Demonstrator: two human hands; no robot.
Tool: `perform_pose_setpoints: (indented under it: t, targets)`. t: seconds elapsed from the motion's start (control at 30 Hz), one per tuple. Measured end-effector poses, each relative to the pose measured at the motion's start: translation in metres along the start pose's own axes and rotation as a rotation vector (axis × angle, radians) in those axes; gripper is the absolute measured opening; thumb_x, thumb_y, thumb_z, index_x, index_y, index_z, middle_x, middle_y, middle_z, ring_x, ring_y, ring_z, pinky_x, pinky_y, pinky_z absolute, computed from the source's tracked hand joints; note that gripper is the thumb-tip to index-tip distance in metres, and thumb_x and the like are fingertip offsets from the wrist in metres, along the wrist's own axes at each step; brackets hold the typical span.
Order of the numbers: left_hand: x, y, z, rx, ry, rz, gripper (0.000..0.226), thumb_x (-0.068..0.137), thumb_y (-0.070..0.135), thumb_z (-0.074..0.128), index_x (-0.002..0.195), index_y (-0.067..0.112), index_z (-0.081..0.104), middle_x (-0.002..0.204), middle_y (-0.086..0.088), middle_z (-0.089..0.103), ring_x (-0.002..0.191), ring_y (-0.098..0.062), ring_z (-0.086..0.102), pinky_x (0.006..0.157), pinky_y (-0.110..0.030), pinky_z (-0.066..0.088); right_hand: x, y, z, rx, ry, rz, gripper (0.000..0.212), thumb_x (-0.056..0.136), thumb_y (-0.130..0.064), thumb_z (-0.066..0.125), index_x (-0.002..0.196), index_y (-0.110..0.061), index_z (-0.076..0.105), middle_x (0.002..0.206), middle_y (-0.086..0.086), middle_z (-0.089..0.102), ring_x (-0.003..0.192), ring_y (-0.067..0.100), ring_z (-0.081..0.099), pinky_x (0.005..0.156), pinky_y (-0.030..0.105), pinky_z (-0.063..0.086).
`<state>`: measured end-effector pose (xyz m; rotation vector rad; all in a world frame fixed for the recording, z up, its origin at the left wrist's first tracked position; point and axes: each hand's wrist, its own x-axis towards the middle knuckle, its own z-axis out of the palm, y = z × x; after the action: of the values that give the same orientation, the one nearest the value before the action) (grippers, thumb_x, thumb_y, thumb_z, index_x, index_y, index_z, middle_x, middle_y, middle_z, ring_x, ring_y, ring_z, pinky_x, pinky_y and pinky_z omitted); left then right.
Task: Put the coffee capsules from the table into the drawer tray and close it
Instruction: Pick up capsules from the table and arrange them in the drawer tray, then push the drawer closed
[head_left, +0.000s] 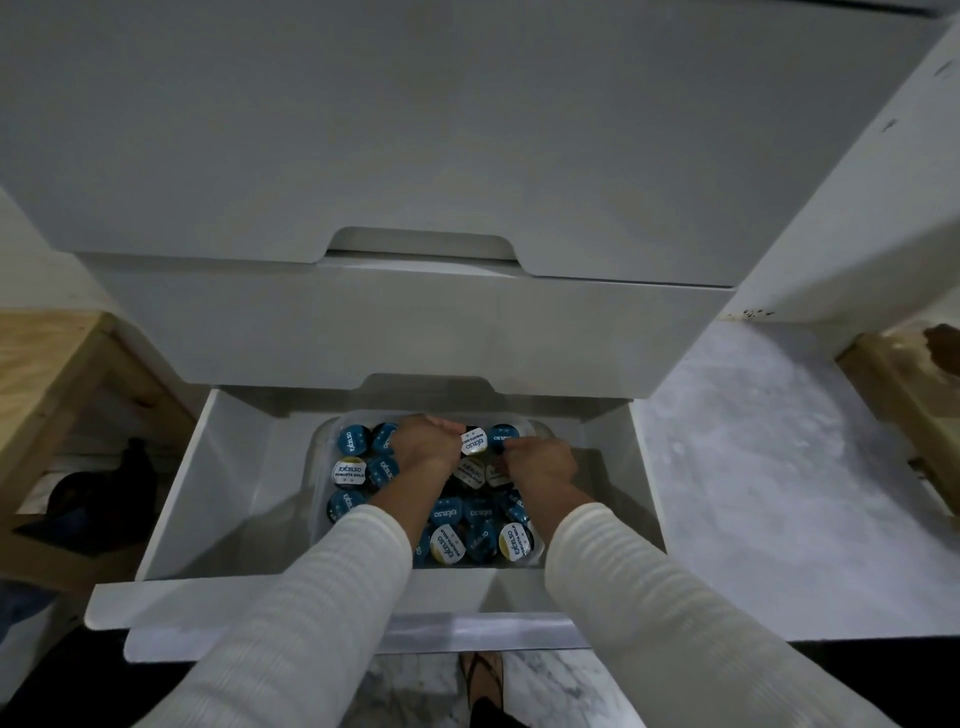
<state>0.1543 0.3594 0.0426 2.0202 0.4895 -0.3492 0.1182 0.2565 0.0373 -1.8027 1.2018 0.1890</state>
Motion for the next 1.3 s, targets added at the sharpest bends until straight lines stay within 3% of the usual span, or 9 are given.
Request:
perform_pose_setpoints:
  t: [0.17, 0.27, 0.37, 0.47, 0.6, 0.77, 0.9, 1.07, 1.3]
  targets:
    - [-0.005, 0.007, -0.003, 0.204, 0.006, 0.089, 0.020, 0.090, 0.007, 0.054, 0.093, 0.009, 0.074, 0.107, -0.007, 0.072, 0.100, -0.021, 0.066, 0.082, -0.023, 0.050, 0.002, 0.002, -0.002, -0.109, -0.077, -0.060, 0.030, 0.083, -0.020, 0.064, 0.110, -0.007, 0.063, 0.115, 0.013, 0.065, 0.104, 0.024, 0.063, 0.083, 0.022, 0.050]
    - [-0.013, 0.010, -0.010, 0.346, 0.036, 0.155, 0.022, 0.092, 0.018, 0.052, 0.086, 0.010, 0.072, 0.089, -0.005, 0.071, 0.087, -0.020, 0.068, 0.077, -0.026, 0.054, 0.005, 0.004, -0.007, -0.196, -0.211, -0.201, 0.027, 0.084, -0.012, 0.058, 0.110, -0.011, 0.065, 0.121, 0.012, 0.064, 0.112, 0.025, 0.059, 0.095, 0.035, 0.050]
    - [-0.018, 0.010, -0.015, 0.310, 0.046, 0.178, 0.025, 0.092, 0.017, 0.052, 0.082, 0.006, 0.072, 0.081, -0.008, 0.071, 0.076, -0.021, 0.068, 0.070, -0.025, 0.053, -0.003, 0.004, -0.017, -0.413, -0.118, -0.285, 0.024, 0.091, -0.019, 0.050, 0.109, -0.014, 0.064, 0.115, 0.006, 0.064, 0.100, 0.020, 0.062, 0.082, 0.026, 0.052]
    - [-0.028, 0.010, -0.025, 0.202, 0.020, 0.242, 0.020, 0.089, 0.011, 0.055, 0.098, 0.006, 0.073, 0.102, -0.012, 0.073, 0.090, -0.022, 0.068, 0.071, -0.019, 0.046, -0.018, 0.004, -0.032, -0.372, 0.009, -0.426, 0.028, 0.094, -0.020, 0.043, 0.101, -0.008, 0.067, 0.104, 0.010, 0.067, 0.084, 0.019, 0.061, 0.076, 0.026, 0.050]
    - [-0.056, 0.008, -0.046, 0.084, 0.074, 0.373, 0.022, 0.092, 0.014, 0.053, 0.103, 0.006, 0.070, 0.101, -0.010, 0.072, 0.076, -0.013, 0.060, 0.062, -0.010, 0.044, -0.048, 0.012, -0.049, -0.255, 0.057, -0.651, 0.026, 0.093, -0.016, 0.046, 0.096, -0.004, 0.069, 0.094, 0.016, 0.069, 0.071, 0.019, 0.057, 0.067, 0.027, 0.048]
    - [-0.103, -0.015, -0.063, 0.061, 0.237, 0.557, 0.024, 0.093, 0.019, 0.051, 0.106, 0.007, 0.068, 0.103, -0.009, 0.071, 0.089, -0.016, 0.063, 0.078, -0.021, 0.043, -0.098, 0.039, -0.061, -0.272, 0.209, -0.869, 0.031, 0.095, -0.024, 0.045, 0.120, -0.010, 0.056, 0.123, 0.013, 0.056, 0.106, 0.025, 0.056, 0.089, 0.029, 0.044]
    - [-0.146, -0.042, -0.065, 0.022, 0.321, 0.677, 0.024, 0.092, 0.017, 0.052, 0.110, 0.007, 0.064, 0.111, -0.010, 0.067, 0.103, -0.021, 0.060, 0.086, -0.021, 0.041, -0.126, 0.078, -0.059, -0.130, 0.246, -1.014, 0.036, 0.093, -0.020, 0.049, 0.127, -0.009, 0.048, 0.127, 0.013, 0.053, 0.111, 0.025, 0.055, 0.092, 0.025, 0.044]
    - [-0.193, -0.084, -0.064, 0.017, 0.336, 0.705, 0.030, 0.093, 0.020, 0.051, 0.122, 0.013, 0.056, 0.125, -0.007, 0.058, 0.117, -0.019, 0.051, 0.098, -0.025, 0.039, -0.157, 0.129, -0.055, -0.156, 0.276, -1.053, 0.048, 0.091, -0.022, 0.051, 0.134, -0.004, 0.040, 0.141, 0.016, 0.043, 0.132, 0.028, 0.039, 0.105, 0.025, 0.026]
    - [-0.226, -0.128, -0.071, 0.027, 0.400, 0.632, 0.057, 0.091, 0.023, 0.054, 0.142, 0.008, 0.030, 0.148, -0.014, 0.031, 0.138, -0.026, 0.029, 0.112, -0.033, 0.027, -0.177, 0.180, -0.053, -0.225, 0.308, -1.030, 0.065, 0.091, -0.027, 0.048, 0.143, -0.002, 0.019, 0.153, 0.015, 0.022, 0.143, 0.026, 0.016, 0.115, 0.031, 0.015]
